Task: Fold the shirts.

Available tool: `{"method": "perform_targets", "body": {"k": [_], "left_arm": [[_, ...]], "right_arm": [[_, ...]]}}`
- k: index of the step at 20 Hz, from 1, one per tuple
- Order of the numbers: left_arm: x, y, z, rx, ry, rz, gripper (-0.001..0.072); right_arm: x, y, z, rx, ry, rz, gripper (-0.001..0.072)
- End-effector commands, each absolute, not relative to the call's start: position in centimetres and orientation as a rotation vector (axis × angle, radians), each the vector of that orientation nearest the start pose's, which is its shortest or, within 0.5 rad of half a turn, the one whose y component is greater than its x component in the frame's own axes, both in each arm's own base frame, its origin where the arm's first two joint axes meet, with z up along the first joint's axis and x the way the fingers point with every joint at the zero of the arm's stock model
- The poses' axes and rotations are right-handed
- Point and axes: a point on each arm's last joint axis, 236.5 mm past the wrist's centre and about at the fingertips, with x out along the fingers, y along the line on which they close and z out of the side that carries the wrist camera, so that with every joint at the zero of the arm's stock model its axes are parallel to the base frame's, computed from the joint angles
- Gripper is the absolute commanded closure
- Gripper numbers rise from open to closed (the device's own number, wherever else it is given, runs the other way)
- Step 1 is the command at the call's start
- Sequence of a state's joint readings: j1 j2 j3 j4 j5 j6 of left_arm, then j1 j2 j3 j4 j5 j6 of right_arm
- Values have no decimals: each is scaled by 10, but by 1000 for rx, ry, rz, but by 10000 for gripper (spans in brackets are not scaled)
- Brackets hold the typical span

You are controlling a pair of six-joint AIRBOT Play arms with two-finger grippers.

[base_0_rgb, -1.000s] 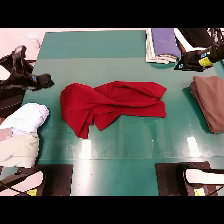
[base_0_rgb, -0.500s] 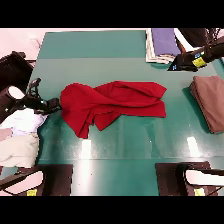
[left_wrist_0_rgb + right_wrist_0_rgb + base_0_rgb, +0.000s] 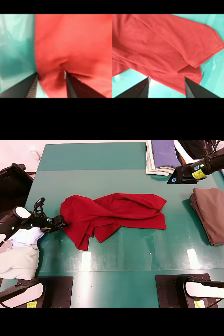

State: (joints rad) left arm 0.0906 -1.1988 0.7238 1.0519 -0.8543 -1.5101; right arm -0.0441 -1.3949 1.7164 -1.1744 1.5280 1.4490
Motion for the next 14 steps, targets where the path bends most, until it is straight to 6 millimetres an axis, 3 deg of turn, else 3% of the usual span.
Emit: {"method": "perform_targets", "body": {"k": [1,2,3,6,8,11,12,13,14], "left_arm": [[339,-79,-76,-551,1261,-100,302],[337,-83,-80,-545,1278,-107,430],[336,-84,-81,-541,1282,-109,662],[345,-80,-63,-539,1274,-127,681],[353,-78,-39,-484,1270,-191,681],[368,-82,-2,-413,1231,-274,681],[373,-82,9,-404,1212,-285,681],[380,-83,19,-400,1187,-291,681],[385,-83,26,-396,1166,-295,681]], "right_arm": [[412,74,152,174,1166,374,232],[409,74,151,173,1180,377,232],[406,71,150,175,1195,372,232],[394,50,142,190,1248,343,232],[378,27,122,248,1296,287,232],[341,-13,65,398,1387,164,230],[325,-24,44,445,1424,133,212],[308,-33,21,509,1467,96,133],[294,-36,1,571,1498,76,130]]}}
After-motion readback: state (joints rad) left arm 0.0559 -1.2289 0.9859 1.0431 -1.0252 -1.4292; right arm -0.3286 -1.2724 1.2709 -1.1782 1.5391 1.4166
